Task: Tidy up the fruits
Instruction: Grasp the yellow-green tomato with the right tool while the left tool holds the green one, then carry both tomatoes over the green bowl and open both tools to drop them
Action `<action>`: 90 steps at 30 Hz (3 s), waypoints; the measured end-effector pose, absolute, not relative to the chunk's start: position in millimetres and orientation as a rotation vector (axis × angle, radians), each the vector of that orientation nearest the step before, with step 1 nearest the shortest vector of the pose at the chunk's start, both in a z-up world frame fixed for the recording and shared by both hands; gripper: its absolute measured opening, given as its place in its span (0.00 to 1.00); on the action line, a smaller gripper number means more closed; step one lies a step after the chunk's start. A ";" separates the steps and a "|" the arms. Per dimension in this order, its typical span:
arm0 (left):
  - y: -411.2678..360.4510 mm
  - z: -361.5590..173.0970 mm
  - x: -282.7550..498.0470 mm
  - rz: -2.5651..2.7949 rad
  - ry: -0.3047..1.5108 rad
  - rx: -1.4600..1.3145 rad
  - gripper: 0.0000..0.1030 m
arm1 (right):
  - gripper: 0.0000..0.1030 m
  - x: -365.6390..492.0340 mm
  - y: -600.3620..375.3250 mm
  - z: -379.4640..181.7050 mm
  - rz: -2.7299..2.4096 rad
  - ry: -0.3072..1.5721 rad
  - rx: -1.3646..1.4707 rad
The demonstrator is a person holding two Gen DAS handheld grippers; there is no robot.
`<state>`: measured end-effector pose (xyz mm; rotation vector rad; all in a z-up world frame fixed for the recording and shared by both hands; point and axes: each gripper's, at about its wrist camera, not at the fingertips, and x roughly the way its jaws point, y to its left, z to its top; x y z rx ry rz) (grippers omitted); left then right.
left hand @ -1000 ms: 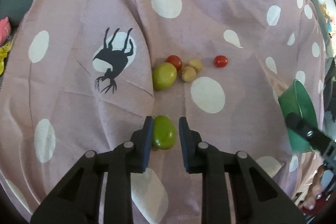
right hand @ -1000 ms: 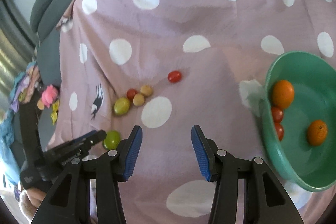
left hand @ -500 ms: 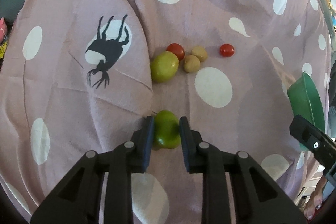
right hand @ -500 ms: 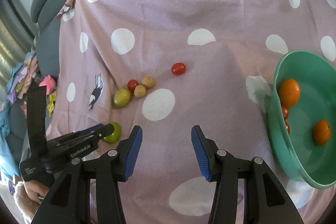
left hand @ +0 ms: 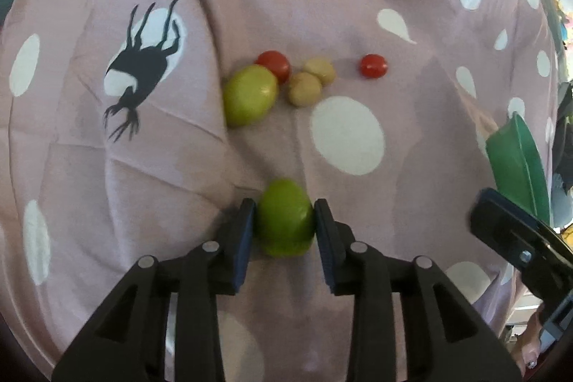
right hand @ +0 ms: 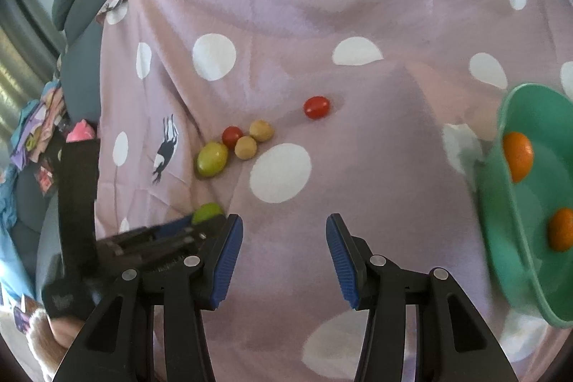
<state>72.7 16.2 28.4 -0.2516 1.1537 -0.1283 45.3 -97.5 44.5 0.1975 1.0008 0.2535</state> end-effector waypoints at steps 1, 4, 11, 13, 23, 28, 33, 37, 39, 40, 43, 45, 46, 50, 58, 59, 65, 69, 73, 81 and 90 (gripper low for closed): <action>15.7 29.2 73.2 -0.128 1.150 -0.251 0.31 | 0.49 49.4 -95.4 43.1 0.260 1.003 0.208; 26.3 37.8 73.9 -0.127 1.127 -0.295 0.31 | 0.49 64.0 -86.6 38.3 0.294 1.015 0.261; 73.4 68.0 66.4 -0.030 1.017 -0.367 0.31 | 0.49 112.2 -44.1 18.0 0.365 1.102 0.379; 83.2 71.9 64.9 -0.016 1.003 -0.396 0.31 | 0.49 122.1 -31.0 12.7 0.380 1.117 0.404; 101.3 75.5 61.9 0.049 0.999 -0.414 0.31 | 0.37 142.2 -2.5 -12.0 0.291 1.160 0.388; 104.7 76.5 59.7 0.050 1.002 -0.415 0.32 | 0.37 146.1 7.1 -17.9 0.276 1.140 0.366; 104.0 77.4 58.9 0.052 1.002 -0.401 0.32 | 0.36 140.2 7.3 -12.6 0.267 1.125 0.333; 97.4 77.7 57.7 0.047 0.994 -0.389 0.32 | 0.36 127.9 -4.2 -1.5 0.254 1.094 0.283; 94.1 77.4 57.5 0.037 0.994 -0.383 0.32 | 0.35 119.2 -10.8 3.7 0.259 1.084 0.266; 92.1 77.5 57.4 0.035 0.994 -0.376 0.32 | 0.35 114.5 -15.4 6.0 0.264 1.079 0.268; 83.4 77.9 58.3 0.021 0.991 -0.355 0.32 | 0.35 103.1 -27.3 12.2 0.278 1.068 0.280; 77.3 79.3 56.0 0.002 0.988 -0.344 0.32 | 0.35 92.4 -36.6 17.5 0.291 1.054 0.290; 74.7 80.4 54.6 -0.005 0.987 -0.340 0.32 | 0.35 87.7 -40.4 20.1 0.298 1.051 0.296; 62.8 82.9 49.3 -0.044 0.979 -0.318 0.32 | 0.35 71.1 -56.6 29.0 0.316 1.041 0.329; 38.0 84.3 39.5 -0.105 0.974 -0.269 0.32 | 0.35 32.0 -82.2 35.5 0.285 0.993 0.362; 35.4 85.2 38.4 -0.116 0.973 -0.270 0.32 | 0.35 28.3 -88.0 37.5 0.289 0.989 0.370; 17.5 96.6 27.5 -0.167 0.939 -0.243 0.32 | 0.35 16.1 -98.0 49.9 0.319 0.940 0.381; 0.6 106.9 24.1 -0.204 0.920 -0.232 0.32 | 0.35 14.4 -109.0 55.1 0.318 0.924 0.404; -21.3 113.8 24.1 -0.231 0.905 -0.192 0.32 | 0.35 10.9 -124.3 64.3 0.300 0.894 0.424; -65.5 122.3 32.3 -0.299 0.901 -0.163 0.32 | 0.36 2.0 -158.7 82.2 0.272 0.824 0.471; -115.5 129.9 44.2 -0.385 0.900 -0.138 0.32 | 0.36 -7.9 -207.3 94.2 0.213 0.762 0.506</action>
